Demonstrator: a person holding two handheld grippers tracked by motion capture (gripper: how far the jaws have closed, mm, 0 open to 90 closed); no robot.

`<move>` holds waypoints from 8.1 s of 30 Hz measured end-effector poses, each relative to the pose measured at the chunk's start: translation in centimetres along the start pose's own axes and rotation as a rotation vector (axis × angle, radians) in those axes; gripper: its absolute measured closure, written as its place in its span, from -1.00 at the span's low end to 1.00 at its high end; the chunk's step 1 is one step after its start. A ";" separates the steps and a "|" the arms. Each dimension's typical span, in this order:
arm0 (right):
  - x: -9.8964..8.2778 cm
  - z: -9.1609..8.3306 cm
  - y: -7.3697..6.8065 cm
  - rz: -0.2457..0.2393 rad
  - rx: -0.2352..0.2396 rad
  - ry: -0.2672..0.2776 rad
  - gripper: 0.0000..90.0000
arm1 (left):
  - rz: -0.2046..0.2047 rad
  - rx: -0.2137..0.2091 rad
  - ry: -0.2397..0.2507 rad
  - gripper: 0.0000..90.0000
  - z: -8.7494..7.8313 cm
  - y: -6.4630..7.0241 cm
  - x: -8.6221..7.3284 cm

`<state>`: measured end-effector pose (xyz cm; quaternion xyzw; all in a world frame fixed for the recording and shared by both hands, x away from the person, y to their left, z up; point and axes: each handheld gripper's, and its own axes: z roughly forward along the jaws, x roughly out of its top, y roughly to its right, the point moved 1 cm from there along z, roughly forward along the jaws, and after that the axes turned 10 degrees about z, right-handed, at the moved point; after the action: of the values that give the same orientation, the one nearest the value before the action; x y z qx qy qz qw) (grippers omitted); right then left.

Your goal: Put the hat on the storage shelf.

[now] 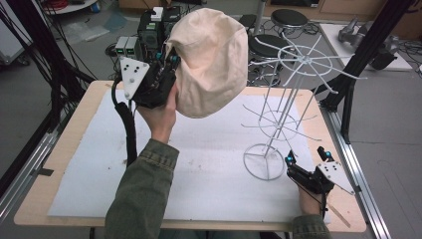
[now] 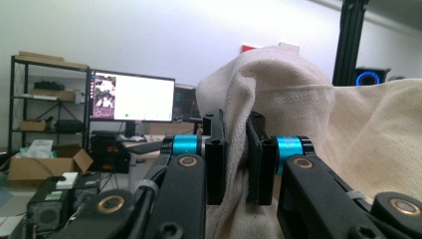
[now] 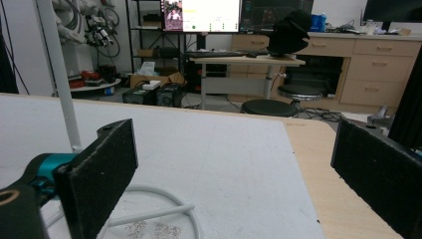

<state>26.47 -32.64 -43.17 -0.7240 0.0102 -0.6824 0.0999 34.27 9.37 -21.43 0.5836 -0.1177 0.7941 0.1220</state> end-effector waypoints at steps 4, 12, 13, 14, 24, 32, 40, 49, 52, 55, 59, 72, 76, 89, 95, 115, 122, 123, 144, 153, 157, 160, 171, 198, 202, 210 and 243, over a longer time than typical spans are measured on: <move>0.0 0.0 0.0 0.001 0.002 0.001 -0.92 | -0.030 -0.010 0.033 0.79 -0.5 -0.5 0.9; 0.0 0.0 -0.1 -0.001 0.004 0.000 -0.92 | -0.125 -0.054 0.107 0.79 -1.3 -1.2 2.5; 0.0 0.0 -0.1 0.002 0.006 0.001 -0.92 | -0.125 -0.054 0.117 0.79 -1.4 -1.2 2.7; 0.0 0.0 -0.1 0.003 0.005 0.001 -0.92 | -0.123 -0.052 0.128 0.79 -1.5 -1.1 2.9; 0.0 0.0 -0.1 -0.001 0.009 0.003 -0.92 | -0.132 -0.083 0.168 0.78 -1.1 -0.1 4.8; 0.0 -0.1 -0.1 0.003 0.008 0.003 -0.92 | -0.128 -0.133 0.163 0.78 -0.2 2.0 4.8; 0.1 -0.1 -0.1 0.004 0.012 0.009 -0.92 | -0.128 -0.162 0.149 0.78 0.8 3.6 4.9; 0.1 -0.1 -0.1 0.003 0.018 0.009 -0.92 | -0.116 -0.185 0.114 0.78 1.5 4.8 4.2; 0.1 -0.1 -0.2 -0.001 0.020 0.008 -0.92 | -0.087 -0.194 0.099 0.78 1.5 5.8 3.1; 0.1 -0.1 -0.2 0.007 0.018 0.009 -0.92 | -0.085 -0.202 0.080 0.78 1.6 6.3 1.9; 0.2 -0.1 -0.2 0.004 0.020 0.011 -0.92 | -0.064 -0.198 0.053 0.78 1.3 6.5 0.6; 0.1 -0.1 -0.2 0.000 0.022 0.008 -0.92 | -0.067 -0.226 0.015 0.78 0.1 6.7 -2.2; 0.1 -0.1 -0.2 0.001 0.022 0.010 -0.92 | -0.065 -0.232 -0.007 0.78 -0.1 7.2 -3.3; 0.1 -0.1 -0.2 0.000 0.022 0.007 -0.92 | -0.034 -0.236 -0.031 0.78 -0.4 7.6 -4.8; 0.1 -0.1 -0.3 -0.003 0.023 0.007 -0.92 | -0.031 -0.238 -0.027 0.78 -0.5 7.6 -4.8; 0.1 -0.1 -0.2 0.001 0.022 0.004 -0.92 | -0.029 -0.240 -0.082 -0.21 0.2 7.4 -5.7; 0.1 -0.1 -0.2 0.003 0.023 0.008 -0.92 | -0.022 -0.212 -0.075 -0.40 -0.1 6.7 -5.8; 0.1 -0.1 -0.2 -0.001 0.022 0.006 -0.92 | -0.020 -0.212 -0.074 -0.40 -0.2 6.5 -5.8; 0.1 -0.1 -0.3 0.005 0.023 0.003 -0.92 | -0.012 -0.078 -0.038 -0.40 -3.1 1.1 -4.8; 0.1 -0.1 -0.4 0.001 0.022 0.005 -0.92 | 0.018 -0.008 -0.070 -0.39 -5.0 -1.5 -6.0; 0.1 -0.1 -0.4 0.002 0.022 0.004 -0.92 | 0.016 0.028 -0.081 -0.39 -5.9 -2.9 -6.7; 0.1 0.0 -0.4 0.004 0.023 0.003 -0.92 | 0.008 0.054 -0.081 -0.39 -6.5 -3.9 -7.0; 0.1 0.0 -0.4 -0.001 0.018 0.001 -0.92 | -0.012 0.115 -0.120 -0.40 -8.4 -6.2 -8.4; 0.0 0.0 -0.5 -0.003 0.021 -0.003 -0.92 | 0.102 0.208 -0.284 -0.47 -13.5 -9.6 -11.7; 0.0 0.0 -0.5 -0.004 0.022 -0.004 -0.92 | 0.102 0.221 -0.291 -0.48 -14.3 -10.1 -12.1; 0.0 0.1 -0.6 -0.007 0.023 -0.007 -0.92 | 0.090 0.266 -0.320 -0.48 -16.3 -11.3 -13.2; -0.3 -0.2 -0.6 0.030 0.022 -0.031 -0.93 | 0.147 0.364 -0.376 -0.51 -20.9 -14.0 -16.2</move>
<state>26.19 -32.06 -43.35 -0.7330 0.0122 -0.6697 0.1182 24.84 28.57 -42.41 0.7230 -0.0358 0.6866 -0.0670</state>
